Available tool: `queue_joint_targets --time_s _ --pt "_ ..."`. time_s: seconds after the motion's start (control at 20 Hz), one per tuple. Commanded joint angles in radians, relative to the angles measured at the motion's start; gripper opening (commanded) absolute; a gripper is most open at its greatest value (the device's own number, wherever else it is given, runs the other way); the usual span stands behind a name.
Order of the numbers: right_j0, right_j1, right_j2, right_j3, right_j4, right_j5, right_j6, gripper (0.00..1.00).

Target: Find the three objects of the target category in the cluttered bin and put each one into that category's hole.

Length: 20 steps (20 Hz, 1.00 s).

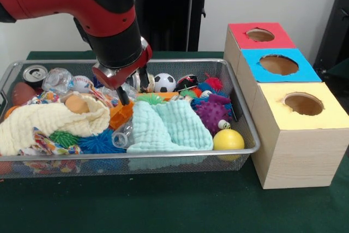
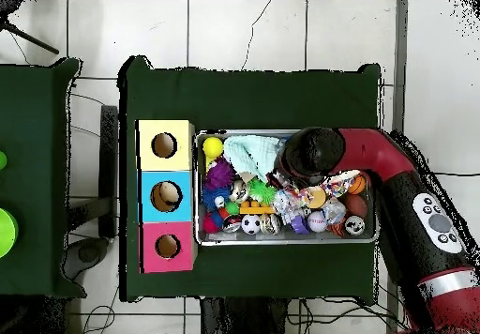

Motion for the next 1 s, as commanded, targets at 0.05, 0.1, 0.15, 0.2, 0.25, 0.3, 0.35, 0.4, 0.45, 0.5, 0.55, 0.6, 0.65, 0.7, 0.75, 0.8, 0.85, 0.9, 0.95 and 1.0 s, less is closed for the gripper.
queue_joint_targets --time_s 0.05,0.1,0.15,0.2,0.25,0.3,0.35,0.4,0.45,0.5,0.55,0.6,0.65,0.7,0.75,0.8,0.85,0.9,0.95,1.0 --pt "0.014 0.053 0.055 -0.085 -0.061 -0.041 -0.306 1.0" --pt "0.018 0.057 0.051 -0.094 -0.065 -0.029 -0.308 1.0" --pt "0.022 0.062 0.046 -0.104 -0.07 -0.015 -0.314 1.0" --pt "0.026 0.065 0.043 -0.114 -0.074 -0.002 -0.32 1.0" --pt "0.027 0.065 0.041 -0.119 -0.076 0.008 -0.326 1.0" --pt "0.029 0.065 0.038 -0.125 -0.078 0.018 -0.331 1.0" --pt "0.028 0.064 0.034 -0.127 -0.08 0.026 -0.334 1.0" --pt "0.026 0.062 0.03 -0.128 -0.08 0.034 -0.333 1.0" --pt "0.023 0.06 0.026 -0.126 -0.079 0.04 -0.333 1.0" --pt "0.02 0.057 0.022 -0.125 -0.079 0.046 -0.331 1.0" --pt "0.017 0.055 0.018 -0.122 -0.08 0.05 -0.329 1.0" --pt "0.014 0.053 0.014 -0.119 -0.08 0.051 -0.324 1.0" --pt "0.007 0.053 0.012 -0.113 -0.081 0.048 -0.323 1.0" --pt "0.003 0.054 0.008 -0.111 -0.081 0.05 -0.32 1.0" --pt "0.001 0.053 0.004 -0.109 -0.081 0.056 -0.318 1.0" --pt "-0.001 0.051 0.0 -0.107 -0.081 0.061 -0.315 1.0" --pt "-0.004 0.046 -0.004 -0.101 -0.081 0.066 -0.311 1.0" --pt "-0.009 0.039 -0.008 -0.094 -0.079 0.069 -0.305 1.0" --pt "-0.017 0.032 -0.012 -0.083 -0.077 0.071 -0.3 1.0" --pt "-0.023 0.023 -0.016 -0.073 -0.076 0.073 -0.293 1.0"
